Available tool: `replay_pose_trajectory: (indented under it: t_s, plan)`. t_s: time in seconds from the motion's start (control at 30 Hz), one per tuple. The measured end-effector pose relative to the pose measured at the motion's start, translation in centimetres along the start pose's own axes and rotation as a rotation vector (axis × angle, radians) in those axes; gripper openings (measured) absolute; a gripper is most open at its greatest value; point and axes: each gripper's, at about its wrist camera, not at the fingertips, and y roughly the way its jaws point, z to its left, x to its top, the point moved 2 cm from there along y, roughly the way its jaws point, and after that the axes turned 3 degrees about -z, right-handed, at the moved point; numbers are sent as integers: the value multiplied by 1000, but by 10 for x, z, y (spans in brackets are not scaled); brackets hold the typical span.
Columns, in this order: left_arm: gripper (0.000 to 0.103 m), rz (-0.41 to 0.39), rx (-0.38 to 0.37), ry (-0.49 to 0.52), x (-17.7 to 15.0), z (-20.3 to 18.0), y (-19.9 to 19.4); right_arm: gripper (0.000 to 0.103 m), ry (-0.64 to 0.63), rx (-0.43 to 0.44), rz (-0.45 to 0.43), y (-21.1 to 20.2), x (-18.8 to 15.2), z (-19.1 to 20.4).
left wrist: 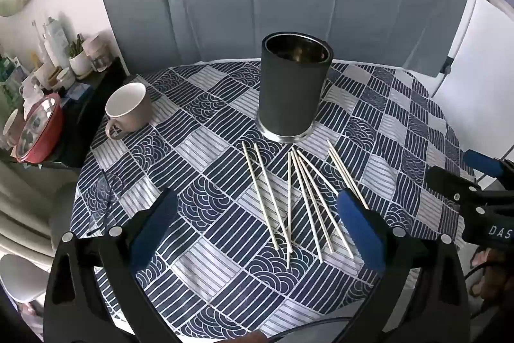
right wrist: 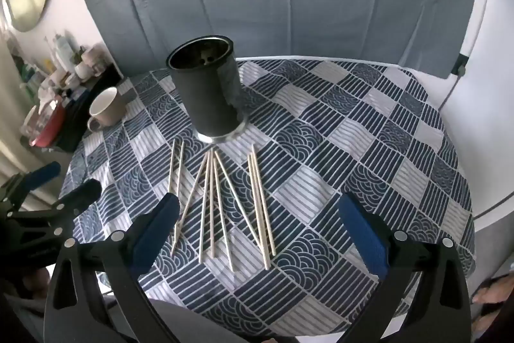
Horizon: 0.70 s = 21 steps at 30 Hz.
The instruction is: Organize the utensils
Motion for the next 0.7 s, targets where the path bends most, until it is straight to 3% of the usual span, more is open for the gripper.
replay_pose_trajectory:
  t_s: [0.7]
  plan:
    - [97,0,1,-9,3,4,2,95,-8,-18,-2,0,3,1]
